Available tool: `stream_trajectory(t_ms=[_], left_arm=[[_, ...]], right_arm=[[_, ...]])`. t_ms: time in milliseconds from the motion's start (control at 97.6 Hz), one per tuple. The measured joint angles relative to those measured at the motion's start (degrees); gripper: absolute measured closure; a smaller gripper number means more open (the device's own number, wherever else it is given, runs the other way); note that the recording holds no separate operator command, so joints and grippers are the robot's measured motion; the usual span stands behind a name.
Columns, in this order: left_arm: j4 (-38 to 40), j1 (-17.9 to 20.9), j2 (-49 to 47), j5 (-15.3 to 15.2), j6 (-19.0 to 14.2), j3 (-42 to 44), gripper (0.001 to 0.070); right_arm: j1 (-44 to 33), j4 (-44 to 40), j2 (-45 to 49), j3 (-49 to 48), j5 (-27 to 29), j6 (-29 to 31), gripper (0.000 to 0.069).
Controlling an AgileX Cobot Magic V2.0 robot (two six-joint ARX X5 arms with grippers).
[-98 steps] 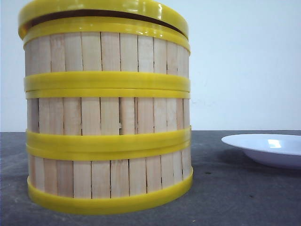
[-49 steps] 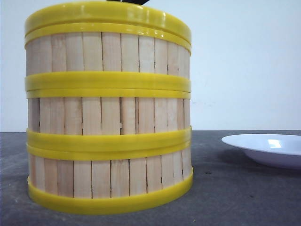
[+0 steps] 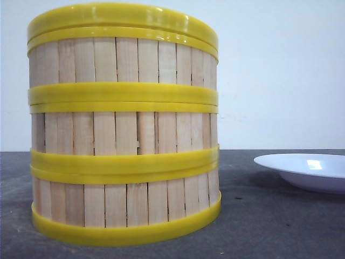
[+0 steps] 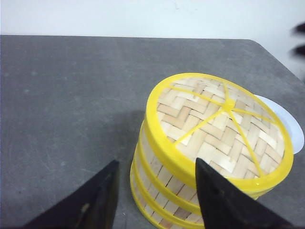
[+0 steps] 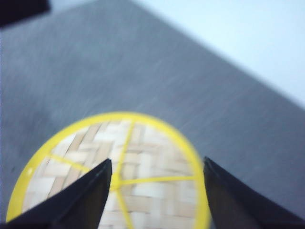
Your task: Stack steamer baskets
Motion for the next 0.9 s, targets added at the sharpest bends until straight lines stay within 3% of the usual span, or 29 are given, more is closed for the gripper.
stream_trajectory(t_ms=[174,307,420,615,901], left_arm=[[0.09,0.00,0.00,0.11,0.11,-0.02,0.0403],[2.27,0.00,-0.07,0.13,0.92,-0.63,0.0310],[4.52,0.00,-0.70,0.20,1.33,-2.56,0.0282],[8.31,0.00,-5.11,1.60,1.36,-10.05,0.0278],[5.55,0.00,-10.82,3.65,1.36,-18.69,0.0278]], right_arm=[[0.00,-2.69,-8.59,0.04,3.85,-0.07,0.0291],[0.00,-6.64,-13.68,0.04,8.07,-0.07,0.0279],[0.00,-8.61,-17.53,-1.60,10.51,-0.07,0.0278],[0.00,-8.55,-26.84,-14.34,12.90,1.20,0.0278],[0.00,-8.61,-38.91,-34.97,14.38,9.70,0.0278]])
